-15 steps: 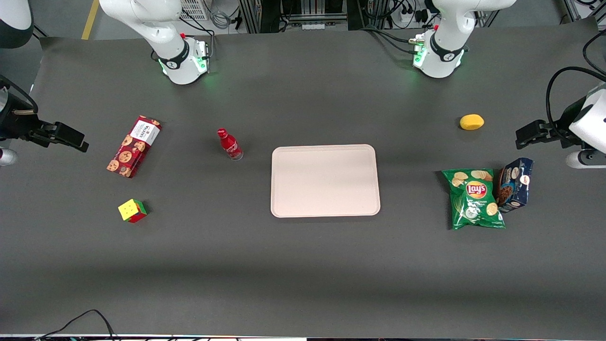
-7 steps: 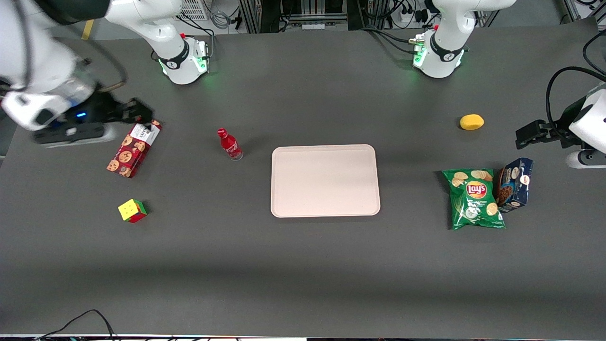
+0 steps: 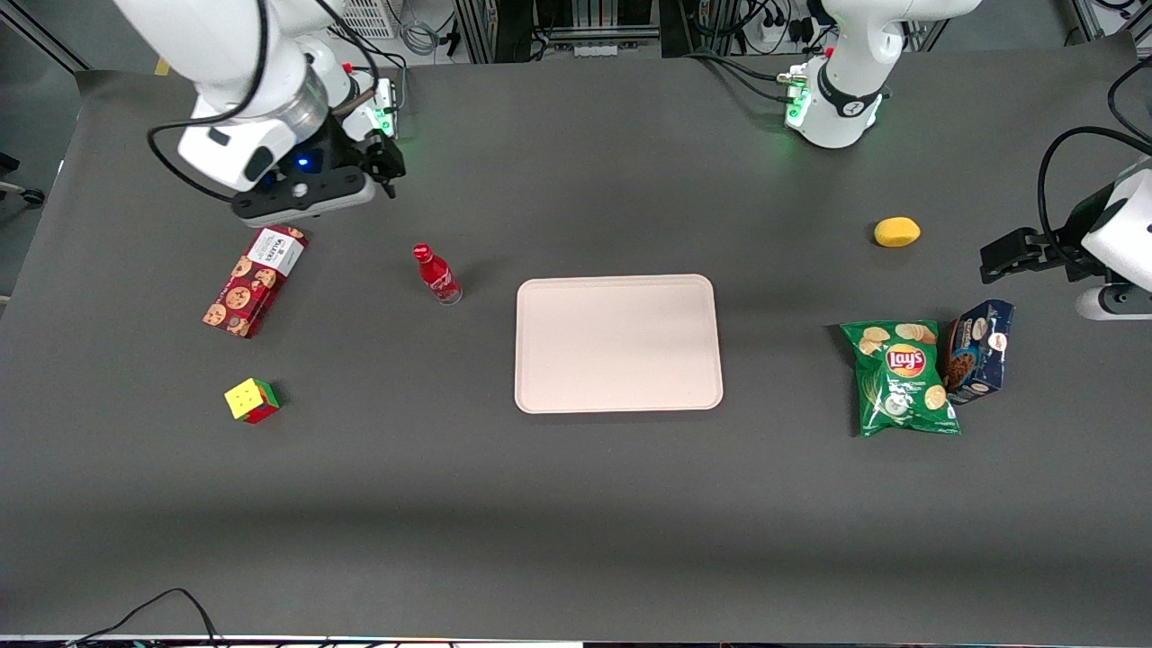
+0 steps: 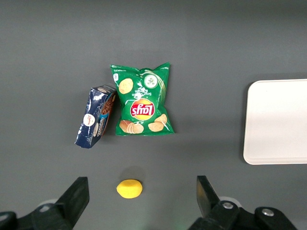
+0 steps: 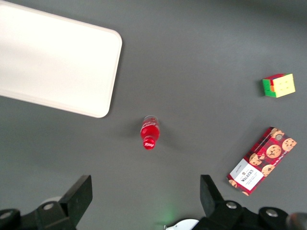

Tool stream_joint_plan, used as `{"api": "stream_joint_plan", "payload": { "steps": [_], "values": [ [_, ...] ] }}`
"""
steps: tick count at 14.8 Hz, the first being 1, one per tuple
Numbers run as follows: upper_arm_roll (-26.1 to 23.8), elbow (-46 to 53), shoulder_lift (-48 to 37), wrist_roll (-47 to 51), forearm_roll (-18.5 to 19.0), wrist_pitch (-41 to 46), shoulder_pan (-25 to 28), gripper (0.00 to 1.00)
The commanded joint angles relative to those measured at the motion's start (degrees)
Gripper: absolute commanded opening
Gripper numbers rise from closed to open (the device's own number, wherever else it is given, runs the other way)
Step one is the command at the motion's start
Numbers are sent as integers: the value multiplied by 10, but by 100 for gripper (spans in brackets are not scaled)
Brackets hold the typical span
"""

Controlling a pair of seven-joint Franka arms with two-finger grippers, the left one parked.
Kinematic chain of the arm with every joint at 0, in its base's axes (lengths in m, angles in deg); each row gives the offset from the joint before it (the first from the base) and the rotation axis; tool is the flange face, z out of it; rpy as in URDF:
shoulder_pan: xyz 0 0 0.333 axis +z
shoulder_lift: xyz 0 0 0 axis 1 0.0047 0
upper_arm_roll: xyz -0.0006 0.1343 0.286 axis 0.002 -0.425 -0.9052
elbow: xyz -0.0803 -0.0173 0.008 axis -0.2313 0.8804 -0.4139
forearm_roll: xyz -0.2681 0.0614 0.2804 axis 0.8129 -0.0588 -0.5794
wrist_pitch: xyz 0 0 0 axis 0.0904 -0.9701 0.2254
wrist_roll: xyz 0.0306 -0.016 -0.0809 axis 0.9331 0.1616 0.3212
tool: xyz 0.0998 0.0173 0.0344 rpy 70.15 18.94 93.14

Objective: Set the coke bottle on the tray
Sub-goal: 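Move the open right gripper over the red Coca-Cola bottle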

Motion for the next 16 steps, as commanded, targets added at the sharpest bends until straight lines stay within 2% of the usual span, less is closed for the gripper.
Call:
{"api": "stream_joint_plan", "payload": {
  "steps": [1,9,13,16],
  "values": [
    [0,-75,-2,7,-29,-51,-4,100],
    [0,-377,-58,5,-29,-350,-5,100],
    [-1,-439,-60,5,-28,-410,-4,100],
    [-10,-455,-64,6,-29,-414,-3,100]
  ]
}}
